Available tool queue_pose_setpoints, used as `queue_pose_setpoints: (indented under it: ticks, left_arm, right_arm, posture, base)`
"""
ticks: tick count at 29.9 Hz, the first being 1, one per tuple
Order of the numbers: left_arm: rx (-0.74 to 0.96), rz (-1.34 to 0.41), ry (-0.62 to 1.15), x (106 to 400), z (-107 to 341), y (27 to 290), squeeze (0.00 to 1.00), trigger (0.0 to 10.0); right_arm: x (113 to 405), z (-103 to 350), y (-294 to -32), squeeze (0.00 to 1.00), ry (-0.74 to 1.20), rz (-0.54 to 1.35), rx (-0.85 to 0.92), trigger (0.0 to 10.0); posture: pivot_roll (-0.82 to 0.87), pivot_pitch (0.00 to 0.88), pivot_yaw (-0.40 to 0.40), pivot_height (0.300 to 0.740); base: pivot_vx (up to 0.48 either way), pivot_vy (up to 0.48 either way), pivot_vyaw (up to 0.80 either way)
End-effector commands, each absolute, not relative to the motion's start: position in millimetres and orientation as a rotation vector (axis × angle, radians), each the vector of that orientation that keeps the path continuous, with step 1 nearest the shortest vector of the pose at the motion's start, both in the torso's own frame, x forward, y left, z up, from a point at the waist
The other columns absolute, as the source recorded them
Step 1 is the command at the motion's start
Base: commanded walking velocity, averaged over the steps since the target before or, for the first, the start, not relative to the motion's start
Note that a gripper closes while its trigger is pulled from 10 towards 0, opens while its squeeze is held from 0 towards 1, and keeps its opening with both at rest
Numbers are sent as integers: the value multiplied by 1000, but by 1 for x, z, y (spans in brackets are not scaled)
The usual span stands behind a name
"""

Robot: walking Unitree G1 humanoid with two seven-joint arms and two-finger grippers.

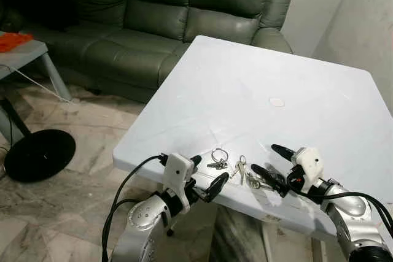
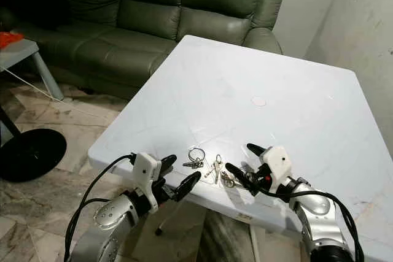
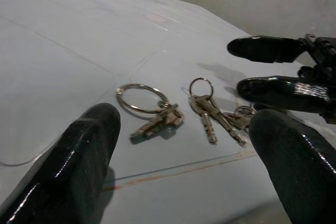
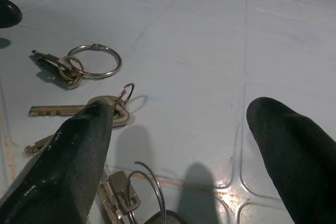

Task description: Hang keys on a hook

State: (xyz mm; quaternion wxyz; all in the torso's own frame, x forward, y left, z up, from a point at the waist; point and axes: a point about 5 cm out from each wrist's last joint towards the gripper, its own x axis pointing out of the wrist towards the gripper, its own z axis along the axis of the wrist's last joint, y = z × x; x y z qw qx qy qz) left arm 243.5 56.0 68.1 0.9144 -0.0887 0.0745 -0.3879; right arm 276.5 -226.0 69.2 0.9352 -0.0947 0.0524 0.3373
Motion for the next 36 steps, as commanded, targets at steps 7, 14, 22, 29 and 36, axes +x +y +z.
queue_pose_setpoints:
  ticks: [7, 14, 22, 29, 36]
  left_arm:
    - [-176, -824, 149, 241, 71, 52, 0, 10000]
    - [-179, -834, 152, 240, 71, 51, 0, 10000]
    - [-179, -837, 154, 239, 71, 51, 0, 10000]
    - [-179, -836, 156, 239, 72, 51, 0, 10000]
    - [-179, -835, 155, 239, 72, 51, 0, 10000]
  right_arm:
    - [273, 74, -240, 0, 123, 719, -194, 10000]
    - [269, 75, -255, 0, 164, 733, -203, 2314]
    - [266, 75, -261, 0, 198, 756, -217, 0]
    - [260, 71, -262, 0, 243, 814, -211, 0]
    - [257, 70, -263, 0, 257, 830, -200, 0]
  posture:
    - [16, 5, -74, 740]
    - [5, 8, -68, 740]
    - [3, 9, -67, 740]
    - [3, 9, -66, 740]
    - [1, 13, -66, 740]
  base:
    - [0, 0, 0]
    - [0, 0, 0]
    - [0, 0, 0]
    - [0, 0, 0]
    - [0, 0, 0]
